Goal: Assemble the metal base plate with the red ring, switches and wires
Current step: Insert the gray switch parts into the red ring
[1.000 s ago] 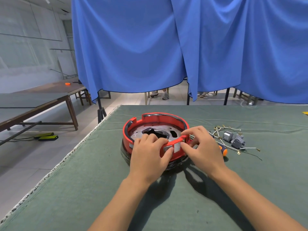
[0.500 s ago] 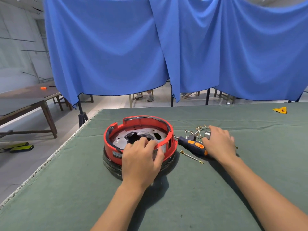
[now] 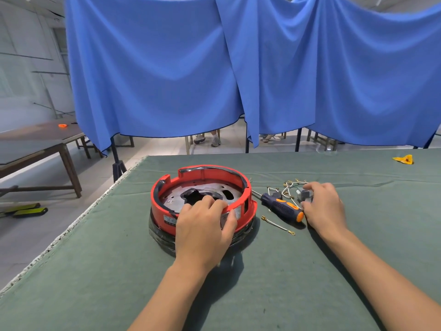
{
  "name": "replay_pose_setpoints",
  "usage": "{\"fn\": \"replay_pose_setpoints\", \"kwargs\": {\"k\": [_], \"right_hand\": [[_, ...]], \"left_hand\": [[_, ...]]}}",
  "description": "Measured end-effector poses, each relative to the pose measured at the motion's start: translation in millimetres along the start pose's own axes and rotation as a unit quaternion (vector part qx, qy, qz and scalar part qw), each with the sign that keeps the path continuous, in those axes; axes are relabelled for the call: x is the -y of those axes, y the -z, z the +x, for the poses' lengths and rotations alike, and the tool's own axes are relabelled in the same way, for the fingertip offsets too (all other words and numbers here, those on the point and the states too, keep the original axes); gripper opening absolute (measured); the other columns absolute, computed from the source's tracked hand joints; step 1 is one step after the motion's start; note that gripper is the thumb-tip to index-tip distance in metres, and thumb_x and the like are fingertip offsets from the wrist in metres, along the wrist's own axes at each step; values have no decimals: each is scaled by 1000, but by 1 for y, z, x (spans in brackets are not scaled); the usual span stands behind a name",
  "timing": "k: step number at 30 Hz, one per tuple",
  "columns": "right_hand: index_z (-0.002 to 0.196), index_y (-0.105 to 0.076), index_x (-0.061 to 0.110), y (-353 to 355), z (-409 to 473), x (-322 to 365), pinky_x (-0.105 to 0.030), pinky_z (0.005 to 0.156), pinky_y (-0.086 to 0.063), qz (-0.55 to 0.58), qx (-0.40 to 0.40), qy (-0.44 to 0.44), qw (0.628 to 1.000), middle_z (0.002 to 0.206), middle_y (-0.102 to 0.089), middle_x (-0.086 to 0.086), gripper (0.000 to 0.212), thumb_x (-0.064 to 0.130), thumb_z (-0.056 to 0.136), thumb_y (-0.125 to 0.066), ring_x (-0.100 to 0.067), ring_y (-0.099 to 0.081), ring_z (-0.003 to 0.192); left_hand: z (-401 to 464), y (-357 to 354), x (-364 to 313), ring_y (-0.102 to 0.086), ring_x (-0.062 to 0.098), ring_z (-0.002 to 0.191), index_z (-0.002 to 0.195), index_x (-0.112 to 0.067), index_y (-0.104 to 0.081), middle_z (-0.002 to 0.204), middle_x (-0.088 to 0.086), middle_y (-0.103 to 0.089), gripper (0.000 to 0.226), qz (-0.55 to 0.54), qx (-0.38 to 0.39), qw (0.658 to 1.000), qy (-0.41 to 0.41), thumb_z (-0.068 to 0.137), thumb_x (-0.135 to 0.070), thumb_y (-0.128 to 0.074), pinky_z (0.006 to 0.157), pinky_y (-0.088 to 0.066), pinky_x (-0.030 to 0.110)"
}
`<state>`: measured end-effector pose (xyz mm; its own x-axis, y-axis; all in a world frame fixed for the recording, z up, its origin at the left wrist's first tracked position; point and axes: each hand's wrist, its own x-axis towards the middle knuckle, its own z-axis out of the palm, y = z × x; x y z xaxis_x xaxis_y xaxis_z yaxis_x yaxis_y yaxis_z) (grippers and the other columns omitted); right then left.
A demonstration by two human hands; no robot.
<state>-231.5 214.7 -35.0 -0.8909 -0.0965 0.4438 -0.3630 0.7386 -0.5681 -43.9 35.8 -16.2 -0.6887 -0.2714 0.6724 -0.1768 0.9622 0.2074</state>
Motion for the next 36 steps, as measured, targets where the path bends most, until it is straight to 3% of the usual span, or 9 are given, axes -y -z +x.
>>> {"fn": "replay_pose_setpoints", "kwargs": {"k": [5,10,15,20,26,29,33,36], "right_hand": [[97,-71,13,9,-8,18,-27,77,-42,136,-46,88,986,102,-61,-5,20,6,79,-72,-17,-57,83],[89,-72,23,6,-35,59,-19,82,-47,255,-29,167,952,96,-63,13,19,10,76,-77,-4,-59,95],[96,-71,27,1,-63,89,-21,85,-51,334,23,212,918,104,-64,14,29,8,76,-79,-3,-61,102],[91,-70,31,-1,-83,105,-18,83,-51,407,50,213,887,101,-65,17,31,5,76,-78,-8,-63,102],[92,-70,25,0,-95,118,-27,81,-54,450,73,209,865,94,-67,12,27,3,77,-76,-12,-65,95],[97,-70,24,3,-97,118,-25,79,-54,440,90,208,869,94,-68,14,24,10,78,-77,-12,-66,92],[104,-67,22,7,-98,120,-19,79,-51,401,101,222,883,97,-68,14,36,8,72,-56,-8,-64,93],[106,-66,22,11,-95,121,-17,76,-49,372,117,222,894,100,-68,12,39,9,72,-54,-5,-61,93]], "left_hand": [[0,1,1,-59,22,65,84,-19,-72,79,-3,-67,28,-12,-2,1000,4,83,-38,-53,61,-44,32],[0,8,5,-53,20,63,80,-20,-70,77,-6,-65,27,-30,-2,999,28,80,-40,-52,61,-35,28],[0,13,18,-53,13,86,85,-23,-67,86,-10,-63,49,-53,25,997,47,76,-52,-29,79,-34,28],[-1,19,18,-51,12,101,108,-26,-68,103,-12,-65,38,-125,7,992,21,81,-43,-47,89,-38,31],[-1,23,16,-51,8,107,116,-24,-65,110,-13,-65,36,-248,11,968,21,82,-30,-57,94,-41,36],[-2,23,19,-54,8,106,117,-23,-65,110,-13,-65,35,-262,21,964,22,84,-31,-58,93,-44,36],[-2,22,21,-57,9,96,114,-26,-64,101,-14,-66,29,-285,19,958,35,85,-22,-64,86,-47,34],[-1,22,22,-57,5,97,108,-31,-66,99,-16,-67,26,-306,37,951,34,85,-21,-68,83,-47,25]]}}
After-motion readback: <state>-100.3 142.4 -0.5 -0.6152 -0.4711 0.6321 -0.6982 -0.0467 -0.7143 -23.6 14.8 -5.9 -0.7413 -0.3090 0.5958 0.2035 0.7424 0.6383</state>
